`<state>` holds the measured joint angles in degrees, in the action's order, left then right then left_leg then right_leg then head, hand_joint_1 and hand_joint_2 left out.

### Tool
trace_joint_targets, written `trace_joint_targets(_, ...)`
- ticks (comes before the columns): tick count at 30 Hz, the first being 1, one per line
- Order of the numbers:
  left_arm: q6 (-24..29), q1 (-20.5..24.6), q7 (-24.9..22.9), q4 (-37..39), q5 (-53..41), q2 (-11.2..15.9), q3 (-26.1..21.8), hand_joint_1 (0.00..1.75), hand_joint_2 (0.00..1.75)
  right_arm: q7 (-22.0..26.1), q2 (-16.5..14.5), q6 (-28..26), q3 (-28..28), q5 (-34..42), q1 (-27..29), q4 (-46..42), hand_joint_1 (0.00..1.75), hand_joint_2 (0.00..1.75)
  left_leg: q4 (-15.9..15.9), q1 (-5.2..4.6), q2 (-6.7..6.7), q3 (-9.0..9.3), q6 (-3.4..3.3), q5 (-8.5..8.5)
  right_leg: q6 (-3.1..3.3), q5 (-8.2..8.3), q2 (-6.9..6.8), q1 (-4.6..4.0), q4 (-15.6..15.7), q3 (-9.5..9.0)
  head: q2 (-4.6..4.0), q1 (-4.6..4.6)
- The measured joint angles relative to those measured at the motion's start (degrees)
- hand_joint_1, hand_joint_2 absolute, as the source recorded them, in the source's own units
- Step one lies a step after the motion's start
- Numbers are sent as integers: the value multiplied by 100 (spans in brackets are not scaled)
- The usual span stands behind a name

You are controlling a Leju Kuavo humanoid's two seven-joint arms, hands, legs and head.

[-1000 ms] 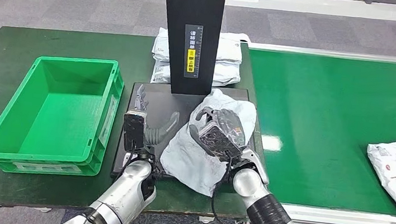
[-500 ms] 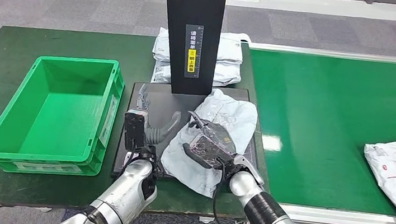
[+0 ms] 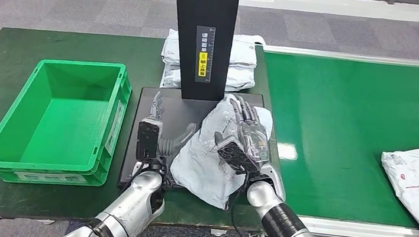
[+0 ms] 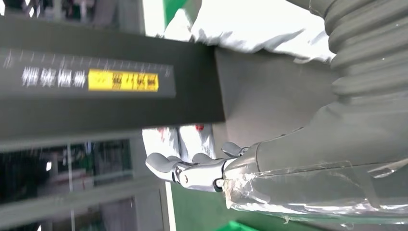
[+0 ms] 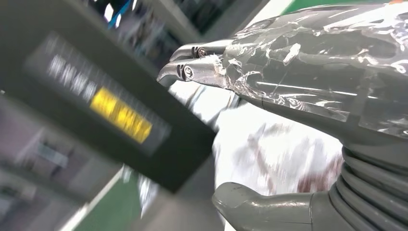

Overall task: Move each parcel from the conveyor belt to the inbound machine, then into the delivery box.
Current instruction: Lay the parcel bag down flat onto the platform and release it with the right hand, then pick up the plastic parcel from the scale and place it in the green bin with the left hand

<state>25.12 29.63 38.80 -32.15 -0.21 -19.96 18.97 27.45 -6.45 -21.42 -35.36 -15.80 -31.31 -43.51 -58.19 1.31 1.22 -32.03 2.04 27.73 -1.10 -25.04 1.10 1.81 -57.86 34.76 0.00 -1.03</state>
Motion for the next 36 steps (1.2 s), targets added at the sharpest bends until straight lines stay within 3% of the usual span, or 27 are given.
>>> trace_joint_targets(4, -165, -3, -103, 163, -242, -8, 119, 0, 175, 76, 63, -438, 452, 79, 117, -141, 0, 0, 0, -1, 0, 0, 0, 0, 0, 0, 0, 1, 0, 1, 0, 1)
trace_joint_targets(9, -507, 0, -246, 309, -661, -48, 346, 0, 175, 137, 125, -606, 1067, 263, 266, -361, 0, 0, 0, -1, 0, -1, 0, 0, 0, 0, 0, 1, 1, 2, 0, 0)
trace_joint_targets(13, -736, 19, -537, 417, -982, -98, 636, 0, 175, 70, 144, -609, 1594, 311, 298, -441, 0, 175, 0, -1, 0, -1, 0, 0, 0, 0, 1, 1, 1, 2, 0, 1)
trace_joint_targets(17, -950, 97, -1090, 594, -1611, -118, 1034, 0, 175, 115, 162, -483, 2016, 357, 326, -451, 0, 175, -1, -1, 1, -1, 0, 0, -1, 0, -1, 1, 1, 3, 0, 0)
trace_joint_targets(18, -988, 122, -1304, 657, -1866, -120, 1177, 12, 175, 137, 164, -433, 2130, 353, 345, -453, 0, 175, -1, -1, 2, -1, 0, 0, -1, 0, -2, 1, 1, 2, 0, 0)
trace_joint_targets(21, -1060, 201, -2160, 886, -2818, -120, 1692, 143, 175, 192, 177, -324, 2422, 279, 479, -518, 0, 175, 0, -1, 1, -1, 0, 1, -1, 0, -1, 1, 1, 3, 0, 1)
trace_joint_targets(22, -1118, 243, -2540, 976, -3203, -119, 1894, 175, 175, 199, 181, -296, 2496, 241, 549, -562, 0, 175, 0, -1, 1, -2, 0, 1, -1, 0, 0, 1, 1, 3, 0, 1)
trace_joint_targets(25, -1396, 420, -3547, 1187, -4219, -113, 2490, 175, 175, 196, 183, -193, 2618, 140, 765, -720, 0, 175, 0, -1, 2, -4, -2, 2, -1, -1, -2, 1, 1, 3, 0, 0)
trace_joint_targets(28, -1652, 603, -4030, 1299, -4824, -98, 2955, 175, 175, 104, 170, -55, 2660, 34, 970, -957, 0, 175, 1, -1, 4, -4, -2, 2, -2, -2, -8, 1, 1, -1, 0, 0)
trace_joint_targets(36, -1336, 711, -4056, 1346, -5142, -4, 3200, 175, 175, -260, 137, 218, 2708, -189, 1514, -1770, 0, 175, 1, -1, -1, 5, -1, 0, -2, -1, -7, 1, 1, -6, 0, 0)
